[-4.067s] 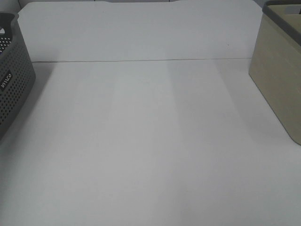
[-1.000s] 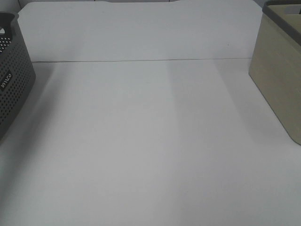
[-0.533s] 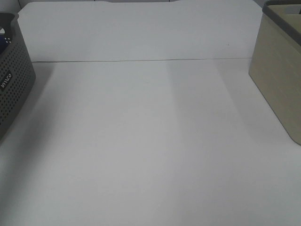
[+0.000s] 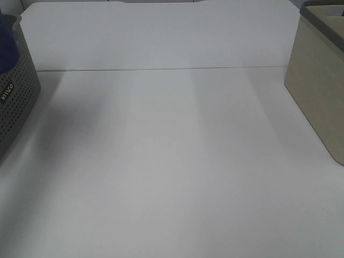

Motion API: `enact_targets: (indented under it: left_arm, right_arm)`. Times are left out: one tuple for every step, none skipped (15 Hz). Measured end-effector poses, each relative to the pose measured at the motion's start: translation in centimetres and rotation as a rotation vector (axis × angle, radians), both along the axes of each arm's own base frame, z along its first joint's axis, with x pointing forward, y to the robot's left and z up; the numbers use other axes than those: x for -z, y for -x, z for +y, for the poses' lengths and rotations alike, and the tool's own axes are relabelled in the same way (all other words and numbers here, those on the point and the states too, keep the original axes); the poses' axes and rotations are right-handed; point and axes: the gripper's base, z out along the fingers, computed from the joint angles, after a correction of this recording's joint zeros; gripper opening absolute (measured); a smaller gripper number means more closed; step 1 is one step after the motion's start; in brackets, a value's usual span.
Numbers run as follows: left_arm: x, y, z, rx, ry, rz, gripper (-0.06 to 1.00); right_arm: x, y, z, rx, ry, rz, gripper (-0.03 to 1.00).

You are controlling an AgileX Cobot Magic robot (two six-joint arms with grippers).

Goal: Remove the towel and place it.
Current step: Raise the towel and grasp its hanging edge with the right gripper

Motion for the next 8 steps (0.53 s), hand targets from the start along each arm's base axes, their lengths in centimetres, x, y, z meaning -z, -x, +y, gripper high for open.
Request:
enact_targets:
  left_arm:
    - [0.0, 0.2, -0.4, 0.046, 0.016, 0.010, 0.00]
    - [0.1, 0.4, -0.7, 0.082, 0.027, 0.026, 0.00]
    - [0.2, 0.5, -0.9, 0.101, 0.031, 0.038, 0.00]
    - [0.3, 0.7, -1.3, 0.133, 0.029, 0.056, 0.00]
    - [0.4, 0.9, -1.9, 0.162, 0.026, 0.066, 0.00]
    - [0.5, 1.2, -3.3, 0.231, -0.002, 0.062, 0.00]
    - [0.5, 1.2, -3.7, 0.249, -0.007, 0.059, 0.00]
    - [0.5, 1.4, -4.4, 0.279, -0.013, 0.057, 0.00]
  right_arm:
    - [0.0, 0.0, 0.0, 0.000, 0.000, 0.000, 0.77]
    - [0.0, 0.0, 0.0, 0.000, 0.000, 0.000, 0.77]
    - [0.0, 0.0, 0.0, 0.000, 0.000, 0.000, 0.77]
    - [0.0, 0.0, 0.1, -0.007, -0.006, -0.003, 0.77]
    - [-0.1, -0.2, 0.3, -0.033, -0.009, 0.002, 0.76]
    - [-1.3, -1.6, 1.5, -0.175, -0.061, -0.041, 0.75]
    - [-1.7, -2.2, 2.0, -0.227, -0.084, -0.061, 0.75]
    - [-2.5, -3.5, 2.8, -0.322, -0.121, -0.097, 0.75]
